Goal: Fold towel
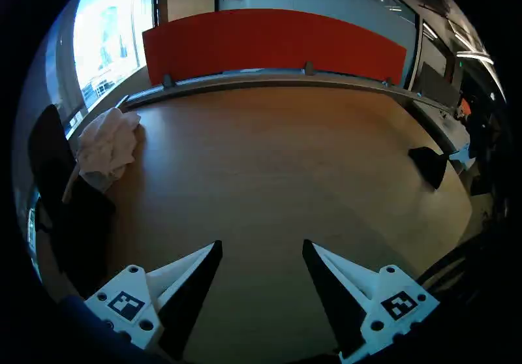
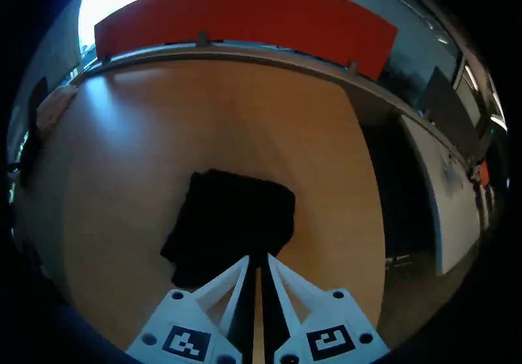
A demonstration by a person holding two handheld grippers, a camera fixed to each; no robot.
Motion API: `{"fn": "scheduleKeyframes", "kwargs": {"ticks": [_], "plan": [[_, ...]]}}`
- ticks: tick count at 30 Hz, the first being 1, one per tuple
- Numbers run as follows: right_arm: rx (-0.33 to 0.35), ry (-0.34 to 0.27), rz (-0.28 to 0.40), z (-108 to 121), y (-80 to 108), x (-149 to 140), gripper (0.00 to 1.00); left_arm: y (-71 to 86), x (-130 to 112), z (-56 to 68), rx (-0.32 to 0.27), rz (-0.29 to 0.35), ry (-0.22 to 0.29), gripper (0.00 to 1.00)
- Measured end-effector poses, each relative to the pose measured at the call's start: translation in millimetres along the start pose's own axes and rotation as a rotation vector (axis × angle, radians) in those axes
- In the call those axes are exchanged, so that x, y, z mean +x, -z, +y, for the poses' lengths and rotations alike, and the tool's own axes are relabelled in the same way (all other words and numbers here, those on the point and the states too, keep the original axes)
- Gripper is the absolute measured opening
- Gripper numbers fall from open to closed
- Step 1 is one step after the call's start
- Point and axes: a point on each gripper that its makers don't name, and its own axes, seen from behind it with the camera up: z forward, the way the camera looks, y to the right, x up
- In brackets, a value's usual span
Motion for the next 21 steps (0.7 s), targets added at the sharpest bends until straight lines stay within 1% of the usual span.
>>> {"fn": "scheduleKeyframes", "kwargs": {"ticks": [7, 14, 21], "plan": [[-0.015, -0.024, -0.052, 6, -7.4, -26, 0.04, 0.8, -2, -0.3, 0.006, -0.005, -0.001, 0.91], [-0.045, -0.057, -0.107, 15, -15.3, -51, 0.06, 0.9, -3, -0.5, 0.011, -0.011, -0.003, 0.91], [-0.066, -0.086, -0.148, 22, -21.9, -67, 0.13, 1.2, -6, -0.2, 0.015, -0.017, -0.004, 0.91]]}}
